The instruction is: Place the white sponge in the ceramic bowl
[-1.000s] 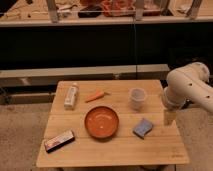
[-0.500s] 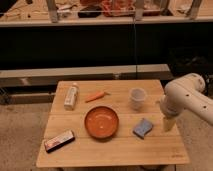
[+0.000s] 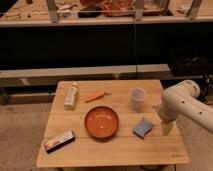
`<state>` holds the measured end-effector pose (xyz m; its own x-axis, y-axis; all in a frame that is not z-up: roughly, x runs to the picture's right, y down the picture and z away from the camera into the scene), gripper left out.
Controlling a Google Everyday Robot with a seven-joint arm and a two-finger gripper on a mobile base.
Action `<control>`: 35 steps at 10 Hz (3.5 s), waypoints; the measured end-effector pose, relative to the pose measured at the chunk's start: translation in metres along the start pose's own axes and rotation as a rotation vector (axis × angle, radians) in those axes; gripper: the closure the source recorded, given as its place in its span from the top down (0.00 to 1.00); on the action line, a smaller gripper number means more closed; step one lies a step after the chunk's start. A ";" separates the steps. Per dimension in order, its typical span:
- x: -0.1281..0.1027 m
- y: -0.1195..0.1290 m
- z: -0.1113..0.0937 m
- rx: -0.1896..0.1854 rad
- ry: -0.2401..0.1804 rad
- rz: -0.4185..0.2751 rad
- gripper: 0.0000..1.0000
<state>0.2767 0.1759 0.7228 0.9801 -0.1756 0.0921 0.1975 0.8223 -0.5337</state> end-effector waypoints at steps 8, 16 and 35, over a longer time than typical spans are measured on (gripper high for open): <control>-0.026 0.006 0.023 -0.012 -0.013 -0.175 0.80; -0.048 0.000 0.044 -0.025 0.006 -0.340 0.80; -0.062 -0.005 0.094 -0.050 0.009 -0.636 0.80</control>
<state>0.2168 0.2336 0.7993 0.6717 -0.6257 0.3967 0.7391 0.5295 -0.4163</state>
